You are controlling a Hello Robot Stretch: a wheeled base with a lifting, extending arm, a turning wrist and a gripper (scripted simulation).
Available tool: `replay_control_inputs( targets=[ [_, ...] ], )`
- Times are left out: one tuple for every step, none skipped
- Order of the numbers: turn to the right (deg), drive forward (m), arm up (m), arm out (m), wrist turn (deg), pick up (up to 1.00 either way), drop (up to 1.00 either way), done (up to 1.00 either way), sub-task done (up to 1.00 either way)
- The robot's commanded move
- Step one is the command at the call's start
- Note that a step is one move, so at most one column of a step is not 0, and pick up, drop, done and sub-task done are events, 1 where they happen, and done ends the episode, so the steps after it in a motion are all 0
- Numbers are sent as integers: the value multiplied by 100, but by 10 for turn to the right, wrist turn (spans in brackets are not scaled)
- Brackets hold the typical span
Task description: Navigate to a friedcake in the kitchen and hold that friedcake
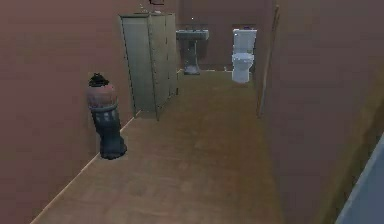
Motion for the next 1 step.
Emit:
replay_control_inputs(
  targets=[
    [450, 0, 0, 0, 0, 0, 0, 0, 0]
  ],
)
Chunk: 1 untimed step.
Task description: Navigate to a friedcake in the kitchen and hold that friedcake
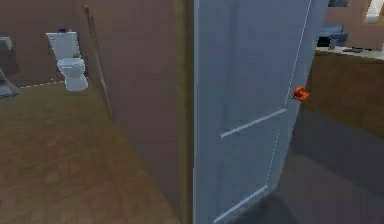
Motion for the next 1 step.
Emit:
replay_control_inputs(
  targets=[
    [120, 0, 0, 0, 0, 0, 0, 0, 0]
  ],
)
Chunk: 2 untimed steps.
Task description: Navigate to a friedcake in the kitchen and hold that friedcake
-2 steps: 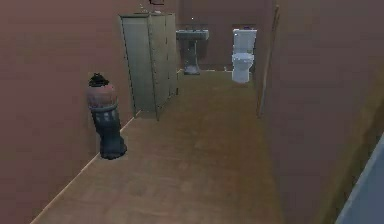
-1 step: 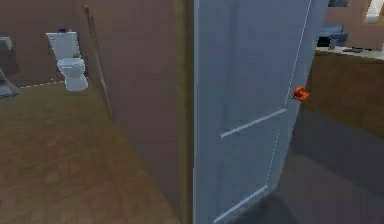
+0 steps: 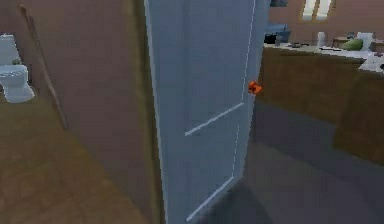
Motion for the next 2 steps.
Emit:
replay_control_inputs(
  targets=[
    [0, 45, 0, 0, 0, 0, 0, 0, 0],
    [420, 0, 0, 0, 0, 0, 0, 0, 0]
  ],
)
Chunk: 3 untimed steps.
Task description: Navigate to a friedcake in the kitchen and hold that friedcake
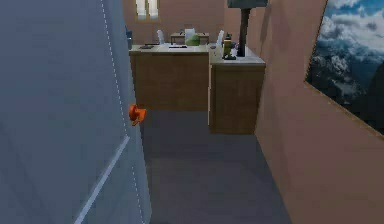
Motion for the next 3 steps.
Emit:
replay_control_inputs(
  targets=[
    [0, 45, 0, 0, 0, 0, 0, 0, 0],
    [120, 0, 0, 0, 0, 0, 0, 0, 0],
    [0, 100, 0, 0, 0, 0, 0, 0, 0]
  ],
)
